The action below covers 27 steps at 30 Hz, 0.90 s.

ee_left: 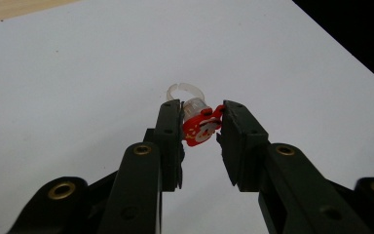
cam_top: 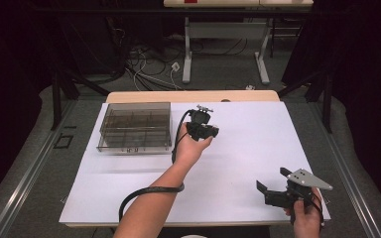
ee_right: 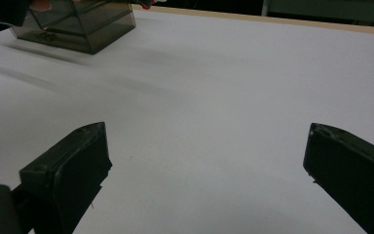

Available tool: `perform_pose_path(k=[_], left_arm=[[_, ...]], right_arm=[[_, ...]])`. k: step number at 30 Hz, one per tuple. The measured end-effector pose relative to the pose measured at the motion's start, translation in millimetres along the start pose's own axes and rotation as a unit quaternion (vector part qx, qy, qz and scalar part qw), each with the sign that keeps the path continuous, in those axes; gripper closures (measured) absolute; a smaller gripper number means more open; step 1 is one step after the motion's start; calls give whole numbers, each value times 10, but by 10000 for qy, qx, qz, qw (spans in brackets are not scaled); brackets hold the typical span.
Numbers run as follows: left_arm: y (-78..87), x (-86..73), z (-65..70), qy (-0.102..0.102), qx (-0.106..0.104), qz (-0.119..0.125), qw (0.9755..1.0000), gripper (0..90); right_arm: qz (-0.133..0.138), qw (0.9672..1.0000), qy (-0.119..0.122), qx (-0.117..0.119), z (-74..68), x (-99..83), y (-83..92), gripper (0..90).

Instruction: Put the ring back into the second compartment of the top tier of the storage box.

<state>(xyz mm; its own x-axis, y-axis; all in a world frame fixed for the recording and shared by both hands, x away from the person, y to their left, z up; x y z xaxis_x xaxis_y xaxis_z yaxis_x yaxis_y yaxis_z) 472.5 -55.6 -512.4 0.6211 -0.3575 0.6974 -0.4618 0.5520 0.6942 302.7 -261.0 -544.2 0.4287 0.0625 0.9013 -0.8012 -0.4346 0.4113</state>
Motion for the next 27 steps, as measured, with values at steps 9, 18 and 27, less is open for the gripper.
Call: perform_pose_path(k=[9,18,27], left_arm=[[138,49,7,-107,-62,32,9999,699],[271,55,12,-211,-109,101,9997,699],[404,51,4,-234,-143,190,9994,699]], right_arm=[[-2,10000,24,-19,11,-1,3,24],[-9,10000,-5,-15,6,-3,2,24],[-56,10000,6,-39,12,-11,4,24]])
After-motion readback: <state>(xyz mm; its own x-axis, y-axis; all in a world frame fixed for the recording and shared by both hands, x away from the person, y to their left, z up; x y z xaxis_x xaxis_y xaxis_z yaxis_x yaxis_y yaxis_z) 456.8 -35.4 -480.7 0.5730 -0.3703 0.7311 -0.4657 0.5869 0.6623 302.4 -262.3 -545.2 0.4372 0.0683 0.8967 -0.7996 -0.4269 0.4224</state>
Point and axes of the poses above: each handheld gripper's, and its own axes: y roughly backward along the jaws, x roughly out of its top, z roughly to its right, the point moved 7 cm from there along -y, roughly forward along the jaws, and after that the axes turned 3 degrees about -y, right-handed, at the moved point
